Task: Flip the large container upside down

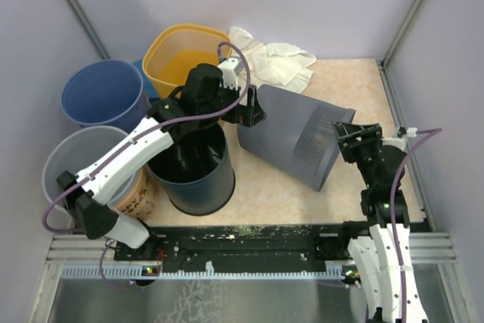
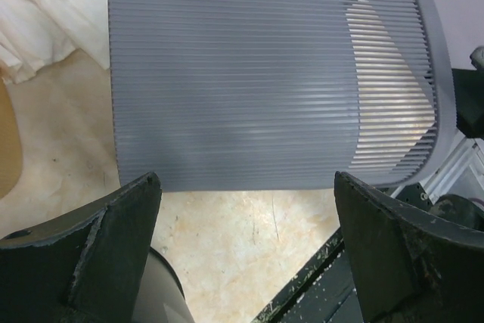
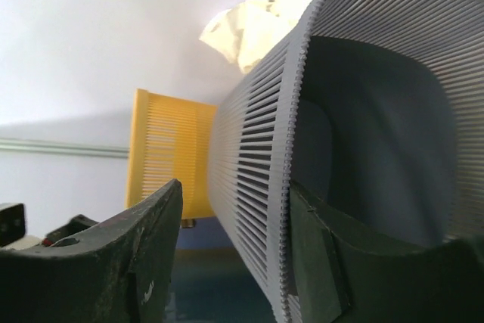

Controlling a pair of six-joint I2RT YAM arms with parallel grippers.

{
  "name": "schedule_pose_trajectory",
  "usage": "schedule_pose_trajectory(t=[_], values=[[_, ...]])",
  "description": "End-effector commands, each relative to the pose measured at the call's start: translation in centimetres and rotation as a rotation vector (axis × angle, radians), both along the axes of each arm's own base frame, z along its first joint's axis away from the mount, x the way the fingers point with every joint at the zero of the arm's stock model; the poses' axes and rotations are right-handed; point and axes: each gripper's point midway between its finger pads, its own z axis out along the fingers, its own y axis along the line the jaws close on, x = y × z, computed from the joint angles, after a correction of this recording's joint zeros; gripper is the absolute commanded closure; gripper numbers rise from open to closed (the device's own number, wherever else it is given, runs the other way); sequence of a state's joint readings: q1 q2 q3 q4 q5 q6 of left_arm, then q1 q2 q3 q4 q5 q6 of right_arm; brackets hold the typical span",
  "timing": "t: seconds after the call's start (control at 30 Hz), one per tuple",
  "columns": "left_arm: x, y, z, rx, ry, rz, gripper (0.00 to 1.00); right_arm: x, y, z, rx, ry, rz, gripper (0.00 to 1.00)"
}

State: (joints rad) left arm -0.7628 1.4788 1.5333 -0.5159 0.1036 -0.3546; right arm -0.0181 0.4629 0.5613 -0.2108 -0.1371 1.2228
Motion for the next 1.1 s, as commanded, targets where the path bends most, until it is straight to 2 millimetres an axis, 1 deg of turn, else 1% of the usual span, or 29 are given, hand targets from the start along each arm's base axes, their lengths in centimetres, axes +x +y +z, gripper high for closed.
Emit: schedule_pose_trajectory(t=[0.0,0.03,0.1,0.17,0.27,0.37,0.43,0.53,0.6,0.8,0.9,0.93,1.0,1.07], values=[[2.0,-0.9,0.1,0.007,-0.033,0.019,0.00,-0.8,-1.4,0.5,-0.160,0.050,-0.043,0.47],[2.4,-0.9,-0.2,0.012,-0.028,0.027,0.00,-0.8,-1.5,0.2,-0.182,0.068,-0.041,0.51],[3.2,-0.8,-0.8,0.019,-0.018,0.047,0.00,-0.9,-1.6,-0.3,-0.227,0.100,-0.033,0.61],[3.7,-0.8,-1.4,0.017,-0.009,0.052,0.00,-0.9,-1.5,-1.0,-0.251,0.132,-0.011,0.68],[4.2,-1.0,-2.2,0.008,0.013,0.039,0.00,-0.8,-1.2,-1.6,-0.251,0.149,0.011,0.75],[4.9,-0.9,-3.0,0.012,0.032,0.043,0.00,-0.8,-1.1,-1.8,-0.242,0.146,0.014,0.79],[5.4,-0.9,-3.5,0.011,0.041,0.043,0.00,-0.9,-1.2,-2.0,-0.241,0.149,0.009,0.84],[6.3,-0.8,-4.3,0.021,0.053,0.054,0.00,-0.9,-1.1,-2.4,-0.242,0.162,0.011,0.86],[6.9,-1.0,-5.0,0.029,0.065,0.048,0.00,-1.0,-1.1,-2.7,-0.242,0.170,0.013,0.87],[8.0,-1.6,-6.5,0.064,0.080,0.047,0.00,-1.1,-1.2,-3.5,-0.241,0.187,0.013,0.98],[7.8,-2.1,-6.7,0.062,0.091,0.013,0.00,-1.2,-1.1,-3.9,-0.241,0.195,0.017,1.00],[7.6,-2.4,-6.5,0.052,0.095,-0.006,0.00,-1.2,-1.1,-4.0,-0.240,0.200,0.018,1.00],[6.9,-3.2,-5.5,0.016,0.103,-0.060,0.00,-1.3,-1.1,-4.4,-0.237,0.207,0.018,1.00],[5.9,-4.0,-3.9,-0.040,0.103,-0.120,0.00,-1.2,-1.1,-4.9,-0.229,0.218,0.017,1.00]])
